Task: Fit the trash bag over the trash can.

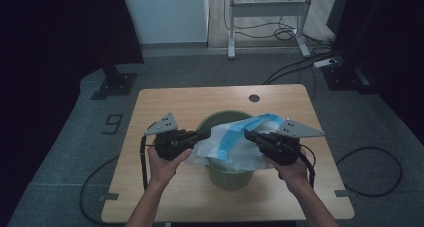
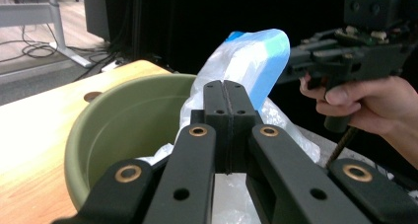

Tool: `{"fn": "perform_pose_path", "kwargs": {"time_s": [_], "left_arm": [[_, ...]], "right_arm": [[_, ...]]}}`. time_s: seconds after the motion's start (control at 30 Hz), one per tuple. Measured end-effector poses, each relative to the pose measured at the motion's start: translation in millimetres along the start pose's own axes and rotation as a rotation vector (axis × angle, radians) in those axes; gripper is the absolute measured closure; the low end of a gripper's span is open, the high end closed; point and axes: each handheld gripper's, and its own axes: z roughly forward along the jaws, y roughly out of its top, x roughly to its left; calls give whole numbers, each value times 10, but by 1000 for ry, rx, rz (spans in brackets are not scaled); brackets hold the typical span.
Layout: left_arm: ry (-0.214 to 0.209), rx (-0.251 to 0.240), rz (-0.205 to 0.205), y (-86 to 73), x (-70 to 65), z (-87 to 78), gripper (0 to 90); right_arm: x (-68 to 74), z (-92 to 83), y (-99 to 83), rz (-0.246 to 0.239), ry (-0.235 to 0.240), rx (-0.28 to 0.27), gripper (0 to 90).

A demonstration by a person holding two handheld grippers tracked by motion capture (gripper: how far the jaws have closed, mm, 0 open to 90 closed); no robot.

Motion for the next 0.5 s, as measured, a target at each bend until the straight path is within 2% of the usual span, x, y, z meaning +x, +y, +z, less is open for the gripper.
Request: {"fn": "perform_pose_path", "kwargs": {"time_s": [0.23,0.5], "left_arm": [[34,-64,-19,24,51,-62,900],[52,-95,-27,3,68,-140,900]], "right_arm": [[4,-113,-15,-20,-43,17,895],[-87,-316,-42,-14,-103,30,895]]}}
